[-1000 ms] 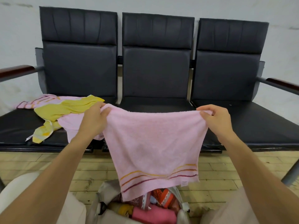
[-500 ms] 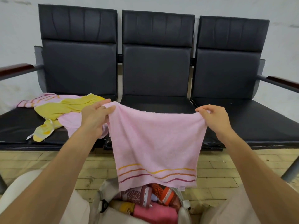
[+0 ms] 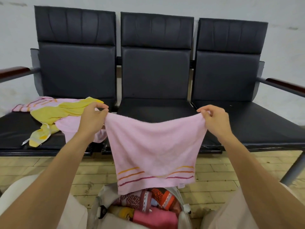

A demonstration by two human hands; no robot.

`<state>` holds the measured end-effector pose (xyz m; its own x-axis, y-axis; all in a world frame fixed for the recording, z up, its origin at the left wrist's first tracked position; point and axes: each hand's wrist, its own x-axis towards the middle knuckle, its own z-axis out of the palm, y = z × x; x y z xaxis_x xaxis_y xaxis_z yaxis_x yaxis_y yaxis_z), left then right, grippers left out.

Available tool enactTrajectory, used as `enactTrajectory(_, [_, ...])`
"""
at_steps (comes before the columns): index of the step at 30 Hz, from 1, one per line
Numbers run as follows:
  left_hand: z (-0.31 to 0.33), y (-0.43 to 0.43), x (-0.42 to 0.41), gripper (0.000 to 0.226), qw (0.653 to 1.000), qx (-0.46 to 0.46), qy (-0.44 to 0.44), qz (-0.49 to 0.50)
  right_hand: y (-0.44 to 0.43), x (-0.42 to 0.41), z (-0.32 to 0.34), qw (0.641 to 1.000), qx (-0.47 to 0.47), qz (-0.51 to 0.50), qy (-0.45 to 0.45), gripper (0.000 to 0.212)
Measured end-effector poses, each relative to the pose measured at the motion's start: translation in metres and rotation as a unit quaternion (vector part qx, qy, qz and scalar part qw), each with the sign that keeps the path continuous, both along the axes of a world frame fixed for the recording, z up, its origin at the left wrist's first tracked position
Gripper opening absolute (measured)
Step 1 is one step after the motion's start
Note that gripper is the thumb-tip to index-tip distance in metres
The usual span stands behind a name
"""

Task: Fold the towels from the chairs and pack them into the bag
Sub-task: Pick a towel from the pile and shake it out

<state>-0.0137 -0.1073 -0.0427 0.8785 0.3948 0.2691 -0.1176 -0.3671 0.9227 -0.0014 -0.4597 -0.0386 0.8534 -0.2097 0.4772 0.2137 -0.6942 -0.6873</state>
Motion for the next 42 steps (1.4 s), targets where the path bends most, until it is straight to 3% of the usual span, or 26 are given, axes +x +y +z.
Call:
enactTrajectory(5, [0.006,-0.002,0.001,0.009,0.975,-0.218,0.041,-0.012,0.001,0.002,0.002,0.988,0.136,0.032,0.061,0.021])
enactTrajectory(8, [0.010,0.003,-0.002,0.013,0.967,-0.244,0.061,-0.029,-0.004,-0.001,0.005,0.982,0.158,0.063,0.082,0.016])
enactTrajectory(10, [0.011,0.006,-0.006,0.008,0.975,-0.199,0.060,-0.074,-0.008,-0.003,0.008,0.981,0.134,0.092,0.103,0.024])
enactTrajectory(13, [0.013,0.011,-0.013,0.029,0.989,-0.018,0.071,-0.132,-0.012,-0.001,0.009,0.989,0.017,0.082,0.125,0.044])
enactTrajectory(15, [0.011,0.010,-0.014,0.033,0.985,0.101,0.072,-0.118,-0.008,0.001,0.007,0.993,-0.063,0.031,0.097,0.035])
enactTrajectory(18, [0.003,0.005,-0.009,0.026,0.965,0.253,0.046,-0.047,-0.006,0.007,0.001,0.993,-0.110,-0.010,0.051,0.018])
enactTrajectory(24, [-0.007,0.009,0.006,0.027,0.944,0.328,-0.032,0.032,-0.010,0.017,-0.007,0.989,-0.133,-0.061,-0.024,0.014])
enactTrajectory(26, [-0.005,0.003,0.004,0.027,0.954,0.295,-0.040,0.040,-0.003,0.017,-0.007,0.994,-0.102,-0.037,-0.027,0.014])
enactTrajectory(29, [-0.004,-0.009,-0.001,0.026,0.979,0.201,0.004,0.025,0.005,0.011,-0.005,0.996,-0.049,0.038,0.067,0.019])
enactTrajectory(33, [0.001,-0.024,-0.011,0.024,0.990,0.071,0.092,-0.083,0.005,-0.004,-0.005,0.937,-0.041,0.226,0.262,0.026])
enactTrajectory(37, [0.004,-0.021,-0.019,0.029,0.951,-0.051,0.173,-0.253,0.006,-0.012,-0.004,0.874,-0.051,0.299,0.380,0.022])
enactTrajectory(42, [0.010,-0.013,-0.018,0.029,0.915,-0.201,0.167,-0.308,0.000,-0.014,0.003,0.876,0.023,0.305,0.372,0.021])
